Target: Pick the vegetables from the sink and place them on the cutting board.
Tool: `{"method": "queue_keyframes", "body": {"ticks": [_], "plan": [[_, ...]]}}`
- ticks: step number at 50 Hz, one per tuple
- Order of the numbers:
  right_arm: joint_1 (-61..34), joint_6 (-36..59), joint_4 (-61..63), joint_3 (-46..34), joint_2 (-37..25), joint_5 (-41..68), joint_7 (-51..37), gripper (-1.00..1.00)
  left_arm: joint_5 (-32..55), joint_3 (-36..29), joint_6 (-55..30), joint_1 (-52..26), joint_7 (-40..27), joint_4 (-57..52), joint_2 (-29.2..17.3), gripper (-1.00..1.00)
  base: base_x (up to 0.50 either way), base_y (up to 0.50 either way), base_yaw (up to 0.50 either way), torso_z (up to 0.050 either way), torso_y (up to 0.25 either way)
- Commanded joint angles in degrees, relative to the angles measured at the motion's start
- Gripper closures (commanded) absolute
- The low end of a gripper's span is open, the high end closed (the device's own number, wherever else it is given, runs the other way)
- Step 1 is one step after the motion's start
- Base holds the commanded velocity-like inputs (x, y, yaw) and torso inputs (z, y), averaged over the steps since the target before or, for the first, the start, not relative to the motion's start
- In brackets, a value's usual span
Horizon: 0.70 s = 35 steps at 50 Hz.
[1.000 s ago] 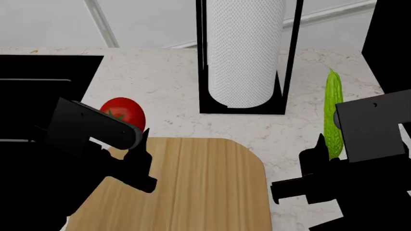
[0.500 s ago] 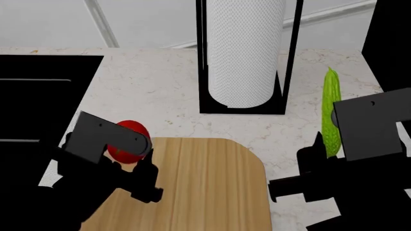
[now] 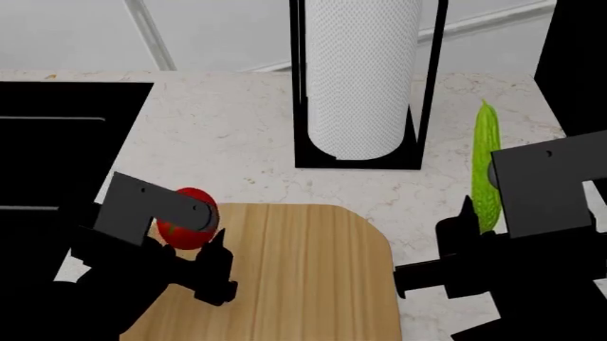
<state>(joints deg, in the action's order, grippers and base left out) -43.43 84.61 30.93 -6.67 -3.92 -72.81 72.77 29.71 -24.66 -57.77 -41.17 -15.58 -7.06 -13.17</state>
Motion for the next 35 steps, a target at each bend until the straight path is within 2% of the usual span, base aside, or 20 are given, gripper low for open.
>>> {"method": "queue_keyframes", "body": {"ticks": [1,23,35], "plan": [[-0.1,-0.1,0.1,-0.2,0.1,0.2,0.0,1.0,-0.7,-0.6,0.4,1.1,0.7,0.1,0.2,-1.0,0.0,0.0,-0.01,0.0,0.0],[0.5,-0.2,0.3,0.2,0.0,2.4,-1.5,1.0,-0.9,-1.2,0.6,0.5,-0.6,-5.0,-1.3,-1.0,0.0,0.0,0.0,0.0,0.0],[0.1,0.5,-0.1,-0.8,0.0,1.3,-0.9,1.0,1.3,3.4,-1.7,-1.3,-3.4,-12.6,-2.1,-1.0,0.0,0.0,0.0,0.0,0.0]]}}
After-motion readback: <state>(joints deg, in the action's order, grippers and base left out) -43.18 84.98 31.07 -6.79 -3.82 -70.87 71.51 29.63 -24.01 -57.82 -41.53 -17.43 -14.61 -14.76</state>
